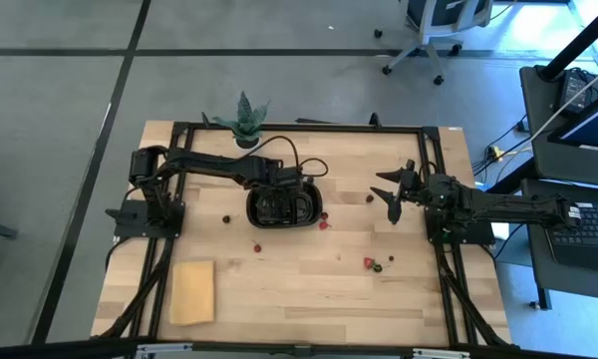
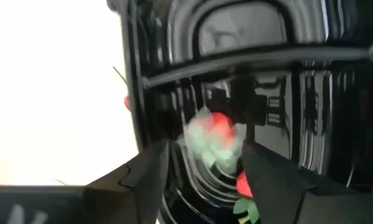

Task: Pick and placing Produce into tupperware
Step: Put the left red strawberry into the black bin, then put the bottom left red cherry into the black bin

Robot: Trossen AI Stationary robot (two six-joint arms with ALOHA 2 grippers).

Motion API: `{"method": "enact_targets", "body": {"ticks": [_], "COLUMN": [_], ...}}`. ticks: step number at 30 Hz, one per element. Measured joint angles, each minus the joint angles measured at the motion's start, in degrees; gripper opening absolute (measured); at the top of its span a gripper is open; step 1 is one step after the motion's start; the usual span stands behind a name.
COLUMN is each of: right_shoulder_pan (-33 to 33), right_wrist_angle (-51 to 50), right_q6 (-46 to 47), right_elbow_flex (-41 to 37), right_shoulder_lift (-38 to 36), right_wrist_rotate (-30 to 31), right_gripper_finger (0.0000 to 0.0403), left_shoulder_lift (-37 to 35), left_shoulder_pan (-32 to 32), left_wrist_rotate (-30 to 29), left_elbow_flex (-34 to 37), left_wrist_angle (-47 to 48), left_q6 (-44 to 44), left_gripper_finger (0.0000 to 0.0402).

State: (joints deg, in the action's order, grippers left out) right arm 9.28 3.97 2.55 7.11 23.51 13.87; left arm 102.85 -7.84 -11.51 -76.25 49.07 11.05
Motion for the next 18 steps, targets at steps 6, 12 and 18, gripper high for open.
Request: {"method": "enact_targets", "body": {"ticks": [6,12,18], "right_shoulder_pan": [0.00,0.00,0.00], "right_wrist_angle": [0.00,0.00,0.00], "right_q6": [0.00,0.00,0.22], "right_elbow_flex": [0.00,0.01,0.00], "right_shoulder_lift": [0.00,0.00,0.00], "right_wrist_rotate": [0.00,0.00,-0.02], "right_gripper_finger": [0.0238,0.0238,0.0238], "left_shoulder_lift": [0.04,-0.29,-3.26], "left_shoulder_pan": [0.00,0.00,0.97], "left_wrist_rotate": [-0.02,0.05,4.22], "left_elbow_flex": [-4.54,-11.54,-14.87], "left_wrist_angle": [6.93,18.40,22.44], "left_q6": [-0.03,-3.18,-8.54], "left_gripper_finger": [0.0247,0.0256,0.0256]}}
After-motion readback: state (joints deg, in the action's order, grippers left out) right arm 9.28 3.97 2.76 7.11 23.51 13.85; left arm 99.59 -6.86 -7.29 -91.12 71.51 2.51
